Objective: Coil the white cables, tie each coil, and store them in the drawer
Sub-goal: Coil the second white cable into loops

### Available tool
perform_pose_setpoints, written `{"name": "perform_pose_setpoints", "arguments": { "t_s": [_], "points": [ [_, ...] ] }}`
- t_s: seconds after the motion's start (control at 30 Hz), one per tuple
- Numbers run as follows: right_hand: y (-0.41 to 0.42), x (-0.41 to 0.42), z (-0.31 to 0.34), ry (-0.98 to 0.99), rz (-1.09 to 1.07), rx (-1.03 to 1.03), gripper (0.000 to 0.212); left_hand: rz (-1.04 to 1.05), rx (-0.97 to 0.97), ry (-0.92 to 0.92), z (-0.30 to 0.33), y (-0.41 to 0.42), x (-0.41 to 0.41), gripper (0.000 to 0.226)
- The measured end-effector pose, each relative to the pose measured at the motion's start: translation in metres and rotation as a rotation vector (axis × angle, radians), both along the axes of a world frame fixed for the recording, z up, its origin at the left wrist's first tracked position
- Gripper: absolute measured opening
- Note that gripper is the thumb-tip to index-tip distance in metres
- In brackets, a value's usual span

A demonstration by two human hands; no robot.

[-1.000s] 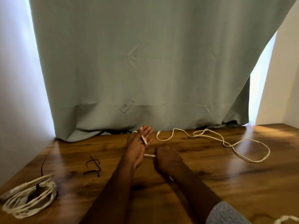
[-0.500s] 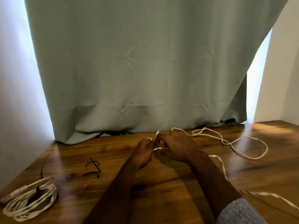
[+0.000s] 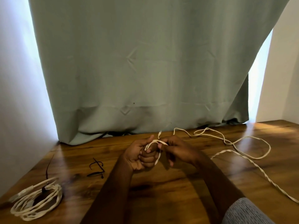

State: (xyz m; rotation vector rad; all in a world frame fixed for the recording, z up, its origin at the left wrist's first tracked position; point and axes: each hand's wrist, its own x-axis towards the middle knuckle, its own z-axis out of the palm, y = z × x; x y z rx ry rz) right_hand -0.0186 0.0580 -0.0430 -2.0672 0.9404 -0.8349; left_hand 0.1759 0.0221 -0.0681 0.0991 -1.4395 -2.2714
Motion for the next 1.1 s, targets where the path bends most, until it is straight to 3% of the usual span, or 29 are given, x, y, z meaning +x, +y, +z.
{"name": "perform_pose_setpoints", "arguments": {
  "t_s": [0.1, 0.2, 0.27, 0.43, 0.6, 0.77, 0.9, 1.1],
  "points": [
    [-0.001, -0.001, 0.002, -0.080, -0.039, 0.008, 0.035, 0.276, 0.006, -0.021, -0.002, 0.002, -0.011, 0.054],
    [-0.013, -0.003, -0.004, 0.008, -0.147, -0.251, 0.035, 0.514, 0.067, -0.033, -0.008, 0.004, -0.018, 0.046],
    [-0.020, -0.002, -0.010, 0.026, -0.201, -0.359, 0.027, 0.500, 0.113, -0.006, -0.009, 0.005, -0.019, 0.046],
    [-0.021, 0.000, -0.011, -0.151, -0.207, -0.358, 0.013, 0.265, 0.150, 0.055, -0.010, 0.008, -0.014, 0.057],
    [-0.022, -0.009, -0.009, -0.223, -0.202, -0.352, 0.015, 0.174, 0.150, 0.055, -0.008, 0.009, -0.018, 0.038],
    [-0.017, -0.019, -0.015, -0.116, -0.287, -0.462, 0.030, 0.277, 0.173, 0.315, -0.001, 0.006, -0.013, 0.036],
    [-0.021, -0.030, -0.022, -0.044, -0.426, -0.467, 0.021, 0.535, 0.227, 0.390, 0.005, 0.012, 0.000, 0.050],
    [-0.016, -0.005, -0.022, 0.444, -0.413, -0.351, 0.025, 0.633, 0.208, 0.428, 0.008, 0.012, -0.002, 0.058]
  ]
}}
